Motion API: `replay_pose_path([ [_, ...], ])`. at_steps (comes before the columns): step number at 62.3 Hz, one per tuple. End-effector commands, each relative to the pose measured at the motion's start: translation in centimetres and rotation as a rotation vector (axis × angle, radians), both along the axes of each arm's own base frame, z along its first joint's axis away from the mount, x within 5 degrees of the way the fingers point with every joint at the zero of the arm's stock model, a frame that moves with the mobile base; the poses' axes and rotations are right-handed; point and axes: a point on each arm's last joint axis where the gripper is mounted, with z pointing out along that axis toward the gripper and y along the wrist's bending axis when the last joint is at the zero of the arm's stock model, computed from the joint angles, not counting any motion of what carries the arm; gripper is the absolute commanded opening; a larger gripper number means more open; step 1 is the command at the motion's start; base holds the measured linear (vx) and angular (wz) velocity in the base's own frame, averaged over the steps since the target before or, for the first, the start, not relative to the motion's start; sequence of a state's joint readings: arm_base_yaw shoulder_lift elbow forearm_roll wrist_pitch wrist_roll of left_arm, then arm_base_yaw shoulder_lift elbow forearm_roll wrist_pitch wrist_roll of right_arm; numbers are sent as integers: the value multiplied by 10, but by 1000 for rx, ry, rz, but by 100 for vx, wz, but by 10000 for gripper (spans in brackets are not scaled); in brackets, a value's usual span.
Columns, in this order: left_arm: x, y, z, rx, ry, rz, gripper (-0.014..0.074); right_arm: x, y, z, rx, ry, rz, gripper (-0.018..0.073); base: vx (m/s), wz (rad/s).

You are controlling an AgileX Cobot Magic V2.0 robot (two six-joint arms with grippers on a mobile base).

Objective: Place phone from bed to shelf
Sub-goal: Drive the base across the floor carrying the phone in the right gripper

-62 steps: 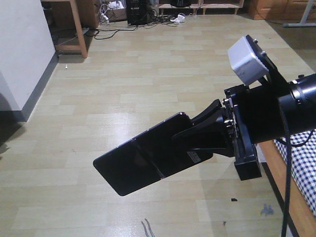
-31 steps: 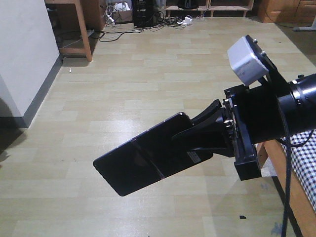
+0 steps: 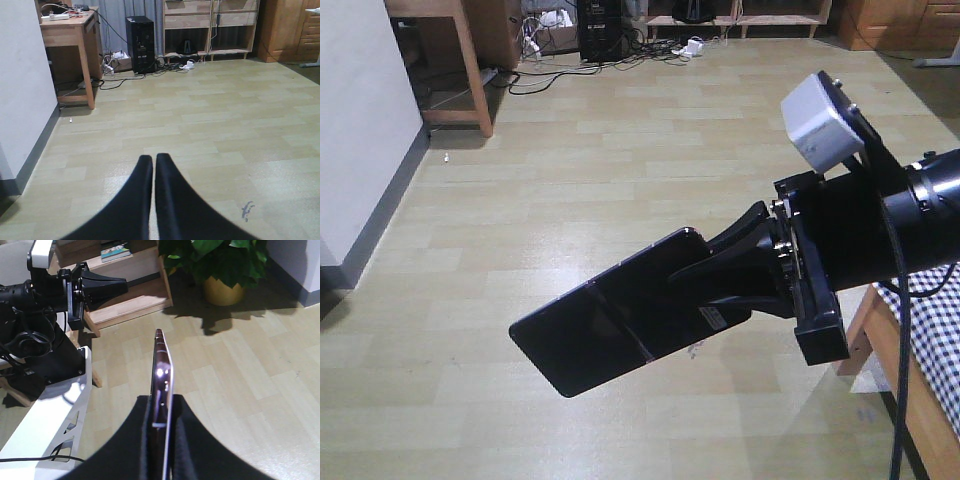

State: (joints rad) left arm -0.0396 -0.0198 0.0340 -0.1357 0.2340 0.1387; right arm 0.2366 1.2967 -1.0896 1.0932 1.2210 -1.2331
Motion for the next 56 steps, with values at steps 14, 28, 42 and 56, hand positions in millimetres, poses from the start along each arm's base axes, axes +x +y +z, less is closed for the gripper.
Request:
replay_pose_path([
  [14,1,1,6,-17,-73,10,1,-13,2,22,103,-7,54,-1,27,-1],
  [28,1,1,6,-17,-73,10,1,-13,2,22,103,-7,54,-1,29,2],
  [42,1,1,6,-17,-73,10,1,-13,2,22,103,-7,54,-1,30,3],
  [56,1,1,6,-17,-73,10,1,-13,2,22,103,-7,54,-1,32,3],
])
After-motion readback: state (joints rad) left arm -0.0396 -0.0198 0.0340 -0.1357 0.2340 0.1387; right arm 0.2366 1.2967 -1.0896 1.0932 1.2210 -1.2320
